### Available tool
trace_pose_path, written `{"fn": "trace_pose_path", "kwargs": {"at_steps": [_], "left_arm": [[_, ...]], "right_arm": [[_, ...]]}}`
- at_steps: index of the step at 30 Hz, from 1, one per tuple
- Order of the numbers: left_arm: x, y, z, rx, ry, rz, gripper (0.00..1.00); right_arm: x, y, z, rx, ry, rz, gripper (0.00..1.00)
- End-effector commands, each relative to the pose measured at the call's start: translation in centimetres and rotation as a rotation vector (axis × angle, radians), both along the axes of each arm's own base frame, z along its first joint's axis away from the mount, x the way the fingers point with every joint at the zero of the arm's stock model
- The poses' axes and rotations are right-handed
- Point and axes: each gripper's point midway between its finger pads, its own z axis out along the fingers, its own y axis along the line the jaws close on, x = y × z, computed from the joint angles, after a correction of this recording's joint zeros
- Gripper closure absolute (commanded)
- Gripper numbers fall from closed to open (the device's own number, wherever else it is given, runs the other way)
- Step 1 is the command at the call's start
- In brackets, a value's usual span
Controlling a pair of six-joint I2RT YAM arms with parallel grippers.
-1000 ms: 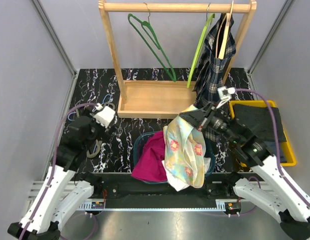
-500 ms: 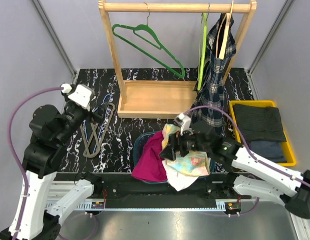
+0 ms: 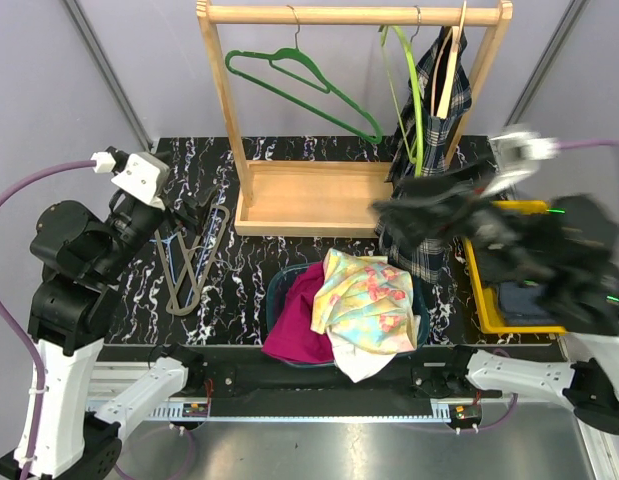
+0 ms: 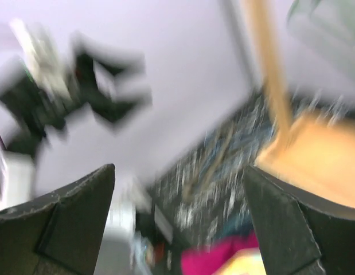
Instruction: Remove the skirt from the hanger
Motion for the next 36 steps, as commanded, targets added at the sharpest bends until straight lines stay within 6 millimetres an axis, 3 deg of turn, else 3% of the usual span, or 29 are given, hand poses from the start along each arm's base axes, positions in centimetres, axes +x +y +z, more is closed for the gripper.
{"fn": "trace_pose_path", "kwargs": {"at_steps": [1, 3, 4, 5, 6, 7, 8, 9, 10, 12, 13, 14, 15, 16, 20, 28, 33, 36], "left_arm": [[-1.1, 0.1, 2.4, -0.047, -0.075, -0.016, 0.01], [-1.3, 0.1, 2.5, -0.053, -0.08, -0.018, 0.01], [-1.3, 0.2, 2.5, -0.053, -0.079, -0.017, 0.01], [-1.4, 0.2, 2.4, -0.053, -0.079, -0.015, 0.01], [-1.6, 0.3, 2.5, -0.055, -0.083, -0.015, 0.01], [-1.5, 0.3, 2.4, -0.054, -0.08, -0.012, 0.01], [-1.7, 0.4, 2.5, -0.056, -0.084, -0.009, 0.01], [-1.7, 0.4, 2.4, -0.056, -0.084, -0.011, 0.01], [-1.6, 0.4, 2.1, -0.055, -0.078, -0.009, 0.01], [-1.8, 0.5, 2.1, -0.062, -0.077, -0.009, 0.01], [-1.8, 0.5, 1.8, -0.063, -0.071, -0.009, 0.01], [-1.9, 0.5, 1.8, -0.062, -0.074, -0.01, 0.01], [-2.0, 0.5, 1.5, -0.058, -0.074, -0.013, 0.01], [-2.0, 0.5, 1.5, -0.056, -0.079, -0.012, 0.01], [-2.2, 0.9, 1.2, -0.045, -0.091, 0.005, 0.01], [-2.5, 1.2, 0.2, -0.042, -0.088, 0.013, 0.01], [-2.5, 1.1, 0.4, -0.053, -0.09, 0.009, 0.01], [-2.7, 1.1, 0.7, -0.059, -0.097, 0.007, 0.01]], "right_arm": [[4.3, -9.9, 7.3, 0.105, -0.172, -0.516, 0.0], [5.9, -12.3, 9.3, 0.089, -0.234, -0.686, 0.0], [8.4, -12.2, 8.4, -0.073, -0.27, -0.819, 0.0], [8.8, -13.0, 10.2, -0.07, -0.296, -0.882, 0.0], [9.7, -12.8, 10.5, -0.116, -0.307, -0.931, 0.0], [11.7, -11.1, 9.7, -0.242, -0.33, -0.973, 0.0], [12.2, -11.3, 11.2, -0.218, -0.344, -1.002, 0.01], [13.1, -11.2, 11.3, -0.237, -0.348, -1.026, 0.0], [15.3, -10.9, 10.7, -0.277, -0.343, -1.066, 0.0], [16.9, -12.1, 11.2, -0.267, -0.328, -1.133, 0.0], [19.0, -12.6, 10.4, -0.28, -0.305, -1.174, 0.0], [19.4, -13.3, 10.7, -0.278, -0.297, -1.189, 0.0], [20.1, -13.3, 10.5, -0.281, -0.286, -1.193, 0.01], [22.1, -13.2, 9.6, -0.294, -0.263, -1.2, 0.03], [23.7, -14.6, 9.9, -0.279, -0.227, -1.241, 0.1], [24.7, -16.2, 9.5, -0.203, -0.196, -1.21, 0.13], [26.1, -16.9, 7.0, -0.204, -0.108, -1.185, 0.16], [27.3, -16.8, 4.6, -0.229, -0.039, -1.15, 0.19]]}}
